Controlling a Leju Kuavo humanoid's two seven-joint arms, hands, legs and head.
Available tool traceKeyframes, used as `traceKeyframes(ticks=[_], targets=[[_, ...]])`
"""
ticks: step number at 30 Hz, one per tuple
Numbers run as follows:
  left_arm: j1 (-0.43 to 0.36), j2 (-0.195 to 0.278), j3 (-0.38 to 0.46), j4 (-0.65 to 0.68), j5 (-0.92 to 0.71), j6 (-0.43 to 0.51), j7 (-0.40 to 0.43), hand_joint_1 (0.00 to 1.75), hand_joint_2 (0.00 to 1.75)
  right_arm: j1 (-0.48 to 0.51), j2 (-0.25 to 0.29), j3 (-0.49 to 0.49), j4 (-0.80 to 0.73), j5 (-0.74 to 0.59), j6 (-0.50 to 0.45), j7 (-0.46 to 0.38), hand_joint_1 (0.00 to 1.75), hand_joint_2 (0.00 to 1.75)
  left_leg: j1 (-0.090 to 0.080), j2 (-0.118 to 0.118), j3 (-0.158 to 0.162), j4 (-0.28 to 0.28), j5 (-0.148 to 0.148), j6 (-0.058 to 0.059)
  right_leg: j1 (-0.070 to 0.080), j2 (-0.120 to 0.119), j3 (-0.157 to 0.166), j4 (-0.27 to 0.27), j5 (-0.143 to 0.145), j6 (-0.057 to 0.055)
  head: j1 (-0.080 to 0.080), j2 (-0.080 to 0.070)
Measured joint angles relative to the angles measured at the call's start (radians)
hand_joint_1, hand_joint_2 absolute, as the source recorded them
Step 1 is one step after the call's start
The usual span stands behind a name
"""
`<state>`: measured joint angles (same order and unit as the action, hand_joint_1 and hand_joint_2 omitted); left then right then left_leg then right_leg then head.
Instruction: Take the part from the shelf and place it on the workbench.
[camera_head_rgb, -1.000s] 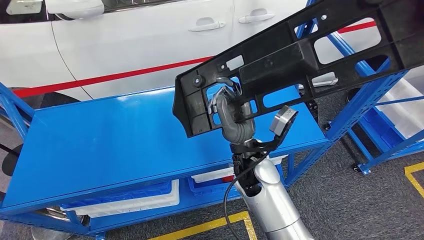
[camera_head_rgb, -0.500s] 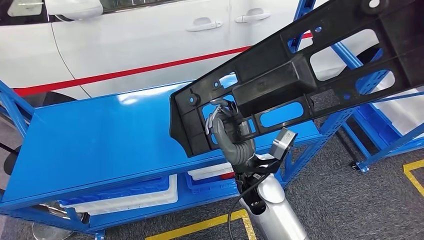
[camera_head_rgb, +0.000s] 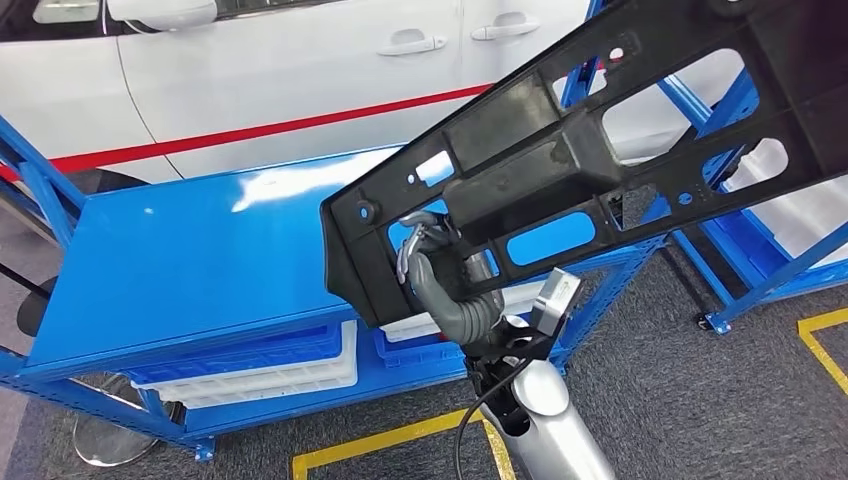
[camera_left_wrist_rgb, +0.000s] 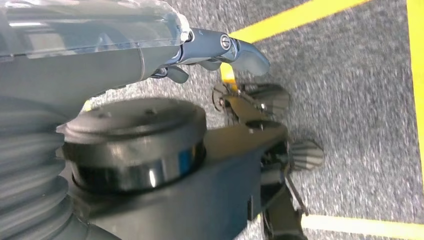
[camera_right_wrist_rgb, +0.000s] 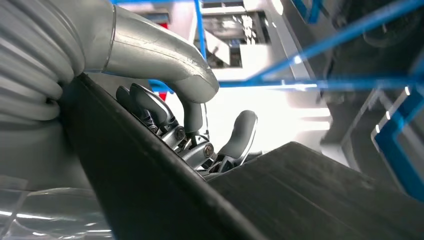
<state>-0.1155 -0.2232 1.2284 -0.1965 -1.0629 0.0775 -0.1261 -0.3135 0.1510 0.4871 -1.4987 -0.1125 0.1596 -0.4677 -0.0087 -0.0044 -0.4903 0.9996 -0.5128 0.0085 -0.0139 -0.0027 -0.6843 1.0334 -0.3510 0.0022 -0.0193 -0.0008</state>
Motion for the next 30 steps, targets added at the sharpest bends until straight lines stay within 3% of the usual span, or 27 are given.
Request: traceKeyframes(ticks=[1, 2, 3, 5, 6, 7, 8, 10, 12, 14, 23, 25, 26, 27, 28, 30], targets=[[0.000, 0.000, 0.000, 0.000, 0.000, 0.000, 0.001, 0.00, 1.75, 0.001, -0.001, 0.003, -0.004, 0.007, 0.009, 0.002, 1.75, 1.75, 0.002, 0.002, -0.004, -0.004, 0.012, 0.005, -0.001, 0.001, -0.003, 0.001, -0.003, 0.004, 0.000, 0.000], [0.000, 0.000, 0.000, 0.000, 0.000, 0.000, 0.002, 0.00, 1.75, 0.002, -0.003, 0.004, -0.009, 0.011, 0.016, 0.004, 1.75, 1.75, 0.004, 0.004, -0.011, -0.009, 0.026, 0.011, 0.000, 0.002, -0.012, 0.017, -0.026, 0.008, 0.001, 0.000], [0.000, -0.001, 0.000, 0.000, 0.001, 0.000, 0.003, 0.00, 1.75, 0.003, -0.005, 0.006, -0.014, 0.015, 0.020, 0.006, 1.75, 1.75, 0.007, 0.006, -0.021, -0.013, 0.040, 0.016, 0.000, 0.002, -0.027, 0.054, -0.067, 0.010, 0.002, 0.000], [0.000, -0.001, 0.000, 0.000, 0.001, 0.001, 0.006, 0.00, 1.75, 0.005, -0.008, 0.011, -0.023, 0.019, 0.025, 0.011, 1.75, 1.75, 0.007, 0.009, -0.048, -0.013, 0.062, 0.022, 0.000, 0.003, -0.063, 0.179, -0.172, 0.014, 0.003, 0.000], [0.000, -0.001, 0.000, 0.000, 0.001, 0.001, 0.006, 0.00, 1.75, 0.007, -0.010, 0.013, -0.025, 0.020, 0.025, 0.012, 1.75, 1.75, 0.007, 0.009, -0.063, -0.012, 0.072, 0.022, 0.000, 0.003, -0.074, 0.240, -0.201, 0.016, 0.003, 0.000], [0.000, -0.001, 0.000, 0.000, 0.001, 0.001, 0.007, 0.00, 1.75, 0.009, -0.012, 0.015, -0.027, 0.020, 0.025, 0.012, 1.75, 1.75, 0.007, 0.010, -0.078, -0.010, 0.082, 0.021, -0.001, 0.003, -0.072, 0.277, -0.206, 0.018, 0.003, 0.000], [0.000, -0.001, 0.000, 0.000, 0.000, 0.001, 0.007, 0.00, 1.75, 0.010, -0.014, 0.016, -0.027, 0.021, 0.025, 0.012, 1.75, 1.75, 0.007, 0.010, -0.093, -0.008, 0.091, 0.019, -0.001, 0.003, -0.055, 0.284, -0.191, 0.018, 0.003, 0.000], [0.000, -0.001, 0.000, 0.000, 0.000, 0.001, 0.007, 0.00, 1.75, 0.009, -0.016, 0.020, -0.029, 0.022, 0.027, 0.013, 1.75, 1.75, 0.007, 0.010, -0.120, 0.001, 0.107, 0.013, -0.003, 0.002, 0.027, 0.202, -0.147, 0.018, 0.003, 0.000], [0.000, -0.001, 0.000, 0.000, 0.000, 0.001, 0.007, 0.00, 1.75, 0.004, -0.017, 0.025, -0.034, 0.022, 0.031, 0.014, 1.75, 1.75, 0.005, 0.010, -0.142, 0.016, 0.116, 0.004, -0.002, 0.004, 0.124, 0.072, -0.152, 0.013, 0.003, 0.000], [-0.001, -0.001, 0.000, 0.000, 0.000, 0.001, 0.007, 0.00, 1.75, -0.001, -0.017, 0.030, -0.039, 0.023, 0.034, 0.015, 1.75, 1.75, 0.002, 0.009, -0.153, 0.025, 0.125, -0.005, 0.002, 0.007, 0.162, 0.008, -0.172, 0.003, 0.002, 0.000], [-0.001, -0.001, 0.000, 0.000, 0.000, 0.002, 0.007, 0.00, 1.75, -0.002, -0.017, 0.033, -0.039, 0.024, 0.037, 0.015, 1.75, 1.75, 0.003, 0.009, -0.155, 0.025, 0.134, -0.013, 0.005, 0.008, 0.158, 0.007, -0.169, -0.006, 0.002, 0.000], [0.000, -0.001, 0.000, 0.000, -0.001, 0.002, 0.008, 0.00, 1.75, -0.002, -0.017, 0.034, -0.039, 0.024, 0.037, 0.016, 1.75, 1.75, 0.006, 0.009, -0.158, 0.025, 0.137, -0.019, 0.006, 0.005, 0.153, 0.005, -0.162, -0.015, 0.002, 0.000], [0.001, -0.001, 0.000, 0.000, -0.002, 0.002, 0.008, 0.00, 1.75, -0.002, -0.017, 0.035, -0.040, 0.024, 0.038, 0.016, 1.75, 1.75, 0.008, 0.008, -0.163, 0.031, 0.128, -0.023, 0.005, 0.003, 0.148, 0.004, -0.156, -0.022, 0.002, 0.000], [0.002, -0.001, 0.000, 0.000, -0.004, 0.001, 0.010, 0.00, 1.75, -0.002, -0.017, 0.036, -0.041, 0.021, 0.037, 0.017, 1.75, 1.75, 0.010, 0.008, -0.186, 0.107, 0.074, -0.029, 0.006, 0.001, 0.128, 0.003, -0.138, -0.031, 0.002, 0.000], [0.002, -0.001, 0.000, 0.000, -0.006, 0.001, 0.011, 0.00, 1.75, -0.003, -0.018, 0.038, -0.042, 0.017, 0.033, 0.020, 1.75, 1.75, 0.010, 0.008, -0.179, 0.155, 0.043, -0.028, 0.008, -0.001, 0.100, 0.004, -0.115, -0.037, 0.001, 0.000], [0.000, 0.000, 0.000, 0.000, -0.010, 0.000, 0.013, 0.00, 1.75, -0.003, -0.018, 0.043, -0.045, 0.006, 0.022, 0.027, 1.75, 1.75, 0.002, 0.007, -0.109, 0.179, -0.008, -0.017, 0.014, -0.002, 0.042, 0.005, -0.067, -0.042, 0.000, 0.000]])
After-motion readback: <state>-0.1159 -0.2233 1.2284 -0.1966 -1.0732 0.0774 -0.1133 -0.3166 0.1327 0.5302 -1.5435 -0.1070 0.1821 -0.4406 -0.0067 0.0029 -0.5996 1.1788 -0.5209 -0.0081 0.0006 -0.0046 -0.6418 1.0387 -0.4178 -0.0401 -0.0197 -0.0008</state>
